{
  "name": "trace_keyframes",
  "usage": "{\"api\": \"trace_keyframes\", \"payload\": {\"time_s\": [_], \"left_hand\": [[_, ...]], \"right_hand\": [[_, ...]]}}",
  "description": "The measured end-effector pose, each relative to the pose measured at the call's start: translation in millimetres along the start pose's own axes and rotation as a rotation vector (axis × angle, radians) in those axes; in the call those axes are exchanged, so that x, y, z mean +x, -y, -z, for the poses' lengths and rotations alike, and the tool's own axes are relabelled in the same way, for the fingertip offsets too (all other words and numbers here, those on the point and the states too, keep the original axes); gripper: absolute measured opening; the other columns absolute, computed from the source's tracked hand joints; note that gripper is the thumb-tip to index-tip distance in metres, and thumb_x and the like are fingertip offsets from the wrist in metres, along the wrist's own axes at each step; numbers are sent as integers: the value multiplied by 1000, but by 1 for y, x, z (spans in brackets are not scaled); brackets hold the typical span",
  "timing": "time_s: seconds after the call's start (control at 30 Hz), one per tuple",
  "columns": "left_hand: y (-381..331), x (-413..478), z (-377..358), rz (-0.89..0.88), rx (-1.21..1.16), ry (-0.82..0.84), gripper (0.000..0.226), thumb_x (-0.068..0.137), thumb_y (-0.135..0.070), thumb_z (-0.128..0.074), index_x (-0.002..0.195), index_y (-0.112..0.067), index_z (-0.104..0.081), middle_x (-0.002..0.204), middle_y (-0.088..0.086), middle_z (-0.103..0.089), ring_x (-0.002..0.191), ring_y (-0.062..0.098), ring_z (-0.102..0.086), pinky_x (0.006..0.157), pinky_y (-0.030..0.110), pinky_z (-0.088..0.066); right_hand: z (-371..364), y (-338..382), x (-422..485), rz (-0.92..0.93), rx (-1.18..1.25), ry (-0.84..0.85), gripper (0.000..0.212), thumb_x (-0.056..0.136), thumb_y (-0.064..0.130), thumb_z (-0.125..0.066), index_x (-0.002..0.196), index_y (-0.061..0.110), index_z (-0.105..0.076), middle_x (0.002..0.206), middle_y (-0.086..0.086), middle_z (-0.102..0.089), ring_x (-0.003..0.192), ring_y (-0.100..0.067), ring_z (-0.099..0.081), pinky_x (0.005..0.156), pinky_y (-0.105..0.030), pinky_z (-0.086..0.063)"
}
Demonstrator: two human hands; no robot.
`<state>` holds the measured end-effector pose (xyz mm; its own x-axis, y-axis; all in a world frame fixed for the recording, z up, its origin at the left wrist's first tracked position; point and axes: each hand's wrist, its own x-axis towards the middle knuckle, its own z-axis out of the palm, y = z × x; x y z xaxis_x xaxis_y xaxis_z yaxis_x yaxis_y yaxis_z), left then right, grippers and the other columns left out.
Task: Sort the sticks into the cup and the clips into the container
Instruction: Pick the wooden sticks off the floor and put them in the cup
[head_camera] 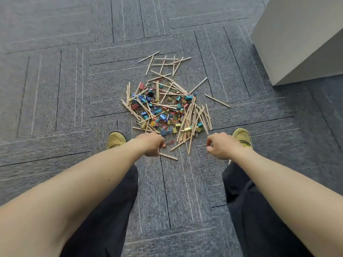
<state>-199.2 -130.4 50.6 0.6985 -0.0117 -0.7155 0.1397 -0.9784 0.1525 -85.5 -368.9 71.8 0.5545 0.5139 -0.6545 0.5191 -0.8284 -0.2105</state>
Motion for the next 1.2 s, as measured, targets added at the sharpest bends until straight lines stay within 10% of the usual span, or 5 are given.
{"api": "trace_keyframes", "payload": {"time_s": [0.67, 0.83, 1.2], "left_hand": [[30, 115, -90, -143, 85, 33, 17, 94, -5, -50, 104, -8, -64, 107, 6, -58, 96, 26, -60, 78, 41, -52], [37, 126, -68, -77, -280, 126, 21, 94, -11, -56, 81, -24, -45, 87, -3, -57, 74, 14, -58, 61, 25, -50], [-1, 180, 9, 209, -871, -139, 13, 97, -24, -54, 99, -13, -50, 93, 5, -59, 72, 13, -54, 60, 24, -42]], "right_hand": [[1, -39, 160, -112, -5, 152, 17, 93, 31, -53, 99, 17, -61, 97, -5, -65, 85, -27, -61, 72, -36, -52], [3, -54, 177, -167, 72, 111, 21, 92, 30, -52, 100, 15, -65, 95, -6, -66, 85, -27, -60, 72, -34, -49], [-5, -63, 175, -162, 76, 66, 20, 93, 31, -54, 103, 15, -62, 101, -7, -68, 84, -28, -60, 74, -34, -48]]}}
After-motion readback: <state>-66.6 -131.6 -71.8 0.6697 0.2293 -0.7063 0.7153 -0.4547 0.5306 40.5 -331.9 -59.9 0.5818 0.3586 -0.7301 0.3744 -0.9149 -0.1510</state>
